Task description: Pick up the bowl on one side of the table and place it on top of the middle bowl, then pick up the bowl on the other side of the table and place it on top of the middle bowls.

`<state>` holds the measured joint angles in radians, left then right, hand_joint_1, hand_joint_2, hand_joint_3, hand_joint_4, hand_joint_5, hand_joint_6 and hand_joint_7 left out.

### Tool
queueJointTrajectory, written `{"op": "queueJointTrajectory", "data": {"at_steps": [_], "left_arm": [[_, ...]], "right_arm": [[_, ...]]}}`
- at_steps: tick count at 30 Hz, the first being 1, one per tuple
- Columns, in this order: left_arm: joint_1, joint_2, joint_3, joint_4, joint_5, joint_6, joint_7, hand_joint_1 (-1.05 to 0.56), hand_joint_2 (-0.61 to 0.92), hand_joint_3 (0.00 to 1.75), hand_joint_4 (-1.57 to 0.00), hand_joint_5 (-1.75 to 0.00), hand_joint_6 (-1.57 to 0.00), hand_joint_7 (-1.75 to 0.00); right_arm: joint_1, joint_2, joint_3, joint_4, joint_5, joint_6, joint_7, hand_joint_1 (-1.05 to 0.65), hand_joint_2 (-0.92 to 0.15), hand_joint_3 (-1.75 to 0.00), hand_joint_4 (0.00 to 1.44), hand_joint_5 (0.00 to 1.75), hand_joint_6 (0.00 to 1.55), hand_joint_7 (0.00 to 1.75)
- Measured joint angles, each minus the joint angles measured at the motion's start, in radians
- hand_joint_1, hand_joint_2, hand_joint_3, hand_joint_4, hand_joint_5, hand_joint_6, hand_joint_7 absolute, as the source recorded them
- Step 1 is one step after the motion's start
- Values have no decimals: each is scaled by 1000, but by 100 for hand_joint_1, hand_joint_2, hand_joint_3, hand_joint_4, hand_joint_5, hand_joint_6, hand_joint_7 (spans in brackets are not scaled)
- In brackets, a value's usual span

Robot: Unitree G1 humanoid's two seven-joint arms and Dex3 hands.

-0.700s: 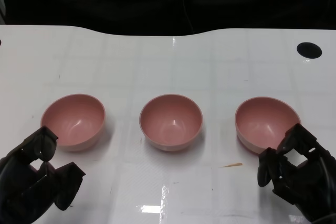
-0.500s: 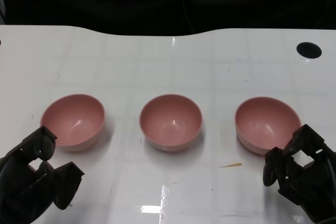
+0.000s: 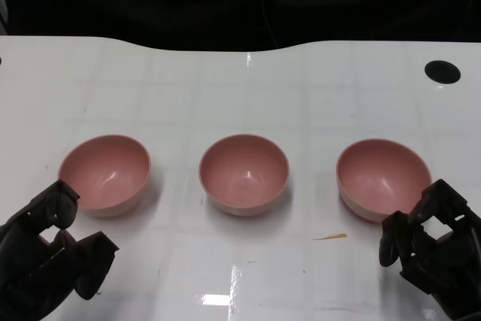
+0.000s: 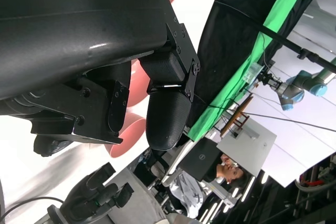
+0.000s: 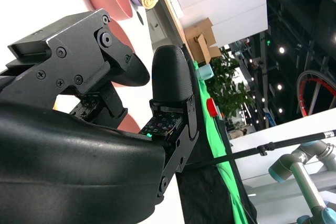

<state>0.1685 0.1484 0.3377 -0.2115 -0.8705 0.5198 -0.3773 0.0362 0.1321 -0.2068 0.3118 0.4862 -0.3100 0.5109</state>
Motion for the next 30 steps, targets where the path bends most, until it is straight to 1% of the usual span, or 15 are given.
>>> {"op": "queueJointTrajectory", "data": {"at_steps": [7, 9, 11, 12, 14, 15, 16, 18, 21, 22, 23, 24, 26, 27, 30], "left_arm": [[0, 0, -2, -3, 14, -6, 7, 13, 92, 163, -129, -175, -80, -175], [4, -1, -15, -7, 63, -50, 6, 20, 92, 152, -110, -175, -71, -175], [9, -10, -27, -15, 120, -108, 6, 21, 92, 147, -101, -175, -64, -175], [12, -18, -32, -22, 149, -140, 8, 23, 89, 140, -78, -175, -46, -175], [20, -42, -55, -51, 260, -243, 33, 25, 81, 132, -45, -175, -23, -172], [24, -51, -69, -68, 322, -293, 56, 24, 71, 125, -30, -174, -15, -165], [29, -55, -87, -86, 405, -349, 84, 23, 66, 120, -23, -173, -17, -155], [38, -48, -116, -108, 575, -442, 136, 13, 56, 102, -28, -149, -31, -124], [45, -16, -149, -142, 835, -544, 211, -11, 72, 38, -41, -102, -59, -68], [46, 3, -157, -157, 924, -574, 235, -18, 73, 26, -45, -93, -65, -58], [46, 21, -163, -174, 1008, -592, 256, -32, 70, 14, -54, -74, -77, -42], [45, 40, -169, -196, 1100, -596, 274, -46, 66, 6, -66, -52, -88, -25], [42, 70, -179, -231, 1270, -592, 295, -63, 63, 2, -78, -28, -96, -9], [39, 88, -185, -250, 1359, -584, 297, -71, 63, 1, -83, -19, -98, -5], [2, 150, -211, -294, 1619, -554, 294, -80, 64, 1, -84, -8, -94, -1]], "right_arm": [[0, 0, 2, 1, 2, 0, 4, -2, -52, -125, 97, 175, 72, 164], [0, 1, 4, 1, 2, 0, 3, -2, -51, -125, 97, 175, 73, 165], [0, 2, 5, 1, 2, 0, 3, -1, -50, -126, 97, 175, 72, 166], [0, 3, 5, 1, 2, 0, 3, -2, -50, -126, 97, 175, 72, 166], [0, 4, 6, 2, 1, 0, 3, -2, -50, -126, 98, 175, 73, 167], [0, 5, 6, 3, 1, 0, 3, -2, -50, -126, 98, 175, 73, 167], [0, 6, 6, 4, 1, 0, 3, -2, -49, -126, 98, 175, 73, 166], [0, 7, 8, 5, 1, 0, 3, -3, -50, -127, 98, 175, 72, 166], [0, 7, 10, 5, 1, 0, 4, -3, -50, -127, 98, 175, 73, 165], [0, 8, 10, 5, 1, 0, 4, -3, -50, -127, 98, 175, 73, 164], [0, 8, 10, 5, 1, 0, 4, -3, -51, -127, 98, 175, 73, 164], [0, 9, 11, 5, 1, 0, 4, -3, -51, -127, 98, 175, 73, 163], [0, 10, 14, 5, 0, 0, 4, -4, -51, -127, 97, 175, 73, 163], [0, 10, 14, 5, 0, 0, 4, -4, -50, -128, 97, 175, 73, 163], [0, 10, 15, 6, 0, 0, 5, -3, -52, -129, 97, 175, 74, 163]]}}
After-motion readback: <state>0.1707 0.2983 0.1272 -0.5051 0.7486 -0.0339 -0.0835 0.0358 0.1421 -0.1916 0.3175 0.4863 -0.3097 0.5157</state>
